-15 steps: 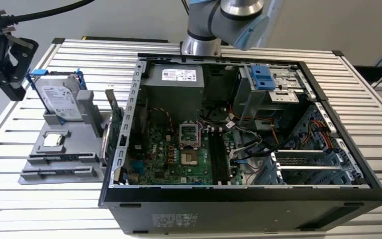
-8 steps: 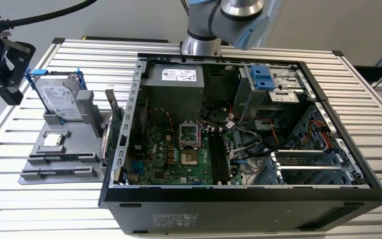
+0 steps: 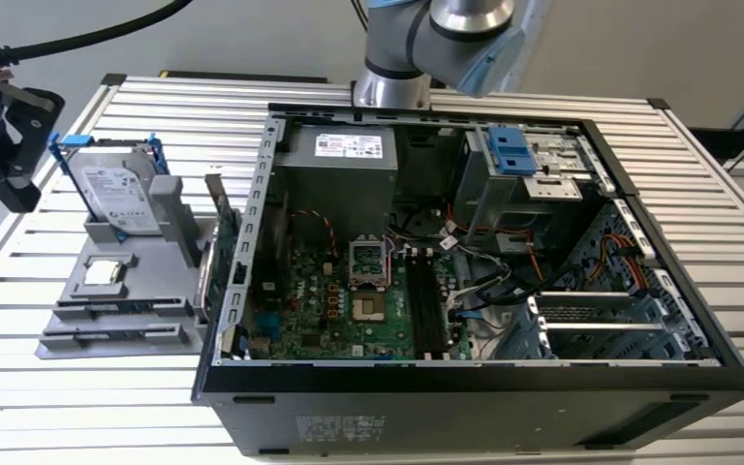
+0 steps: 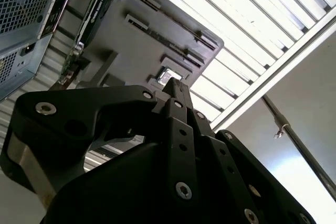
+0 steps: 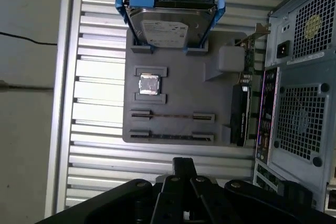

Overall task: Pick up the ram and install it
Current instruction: 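Reach for the ram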

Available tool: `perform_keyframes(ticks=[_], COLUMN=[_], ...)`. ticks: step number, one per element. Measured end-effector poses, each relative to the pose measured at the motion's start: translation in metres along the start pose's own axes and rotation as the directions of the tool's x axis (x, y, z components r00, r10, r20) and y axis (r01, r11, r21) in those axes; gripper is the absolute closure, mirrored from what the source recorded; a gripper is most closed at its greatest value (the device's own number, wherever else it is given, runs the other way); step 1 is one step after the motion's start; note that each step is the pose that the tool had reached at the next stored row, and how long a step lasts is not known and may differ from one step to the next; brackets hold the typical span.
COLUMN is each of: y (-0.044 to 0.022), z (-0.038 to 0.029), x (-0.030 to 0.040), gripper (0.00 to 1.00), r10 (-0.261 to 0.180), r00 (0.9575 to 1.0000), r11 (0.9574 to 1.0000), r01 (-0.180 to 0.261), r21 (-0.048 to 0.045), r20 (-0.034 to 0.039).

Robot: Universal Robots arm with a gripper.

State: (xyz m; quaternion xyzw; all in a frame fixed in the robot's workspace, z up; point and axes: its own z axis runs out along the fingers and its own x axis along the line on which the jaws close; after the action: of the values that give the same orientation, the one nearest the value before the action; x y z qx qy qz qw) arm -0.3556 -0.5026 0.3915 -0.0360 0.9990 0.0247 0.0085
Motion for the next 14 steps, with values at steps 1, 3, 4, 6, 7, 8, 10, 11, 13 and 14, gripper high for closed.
perform_keyframes(ticks=[1,3,4,6,7,8,10,11,13,14], y=[-0.0004,-0.0008,-0.0013,-0.0017,-0.0019,-0.0021,-0.0026,-0.0028,-0.0030,-0.0030], z=[0.0000,-0.0001,0.0000,-0.0001,-0.0001,-0.0001,0.0000,0.0000,0.0003,0.0003], x=[0.0001,0.0001,0.0001,0.0001,0.0001,0.0002,0.0002,0.0002,0.0002,0.0002], gripper=[1.00,1.00,1.00,1.00,1.00,1.00,1.00,1.00,1.00,1.00], r10=[0.000,0.000,0.000,0.000,0.000,0.000,0.000,0.000,0.000,0.000], r00=[1.0000,1.0000,1.0000,1.0000,1.0000,1.0000,1.0000,1.0000,1.0000,1.0000], r11=[1.0000,1.0000,1.0000,1.0000,1.0000,1.0000,1.0000,1.0000,1.0000,1.0000], r01=[0.000,0.000,0.000,0.000,0.000,0.000,0.000,0.000,0.000,0.000], r21=[0.0000,0.0000,0.0000,0.0000,0.0000,0.0000,-0.0001,0.0000,0.0000,0.0000], r20=[0.0000,-0.0001,0.0000,0.0000,0.0000,-0.0001,0.0000,0.0000,-0.0001,0.0000])
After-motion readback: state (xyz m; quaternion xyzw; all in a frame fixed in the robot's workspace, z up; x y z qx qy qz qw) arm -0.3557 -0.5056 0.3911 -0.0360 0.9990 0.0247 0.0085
